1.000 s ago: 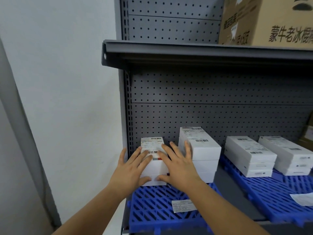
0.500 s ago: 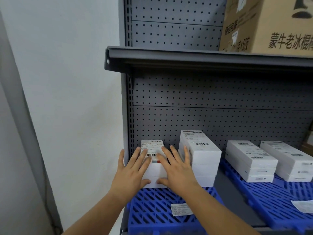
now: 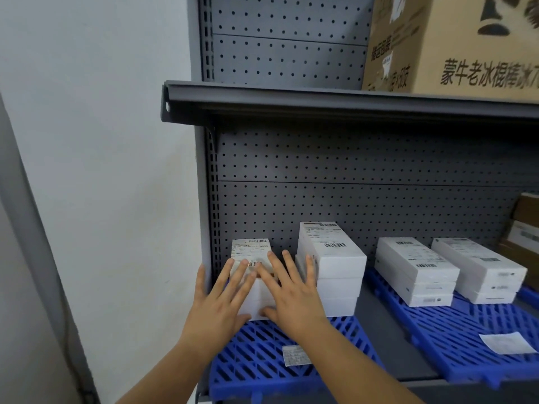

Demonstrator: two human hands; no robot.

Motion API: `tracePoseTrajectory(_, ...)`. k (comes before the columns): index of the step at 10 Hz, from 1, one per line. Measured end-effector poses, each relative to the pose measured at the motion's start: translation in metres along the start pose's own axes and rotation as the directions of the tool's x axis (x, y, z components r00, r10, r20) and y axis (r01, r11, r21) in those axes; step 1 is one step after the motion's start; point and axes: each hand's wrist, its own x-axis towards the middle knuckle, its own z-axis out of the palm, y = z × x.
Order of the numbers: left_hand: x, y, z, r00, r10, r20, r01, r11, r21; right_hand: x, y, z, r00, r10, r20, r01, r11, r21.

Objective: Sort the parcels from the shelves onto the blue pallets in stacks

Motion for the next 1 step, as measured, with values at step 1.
tracePoseTrajectory(1, 0.0022, 0.0119, -0.0146, 0.999, -0.018, -0.038, 0.017, 0.999, -0.039, -0.0087, 0.0062, -0.013, 0.997, -0.014, -0.082, 0.016, 0.999, 0.03)
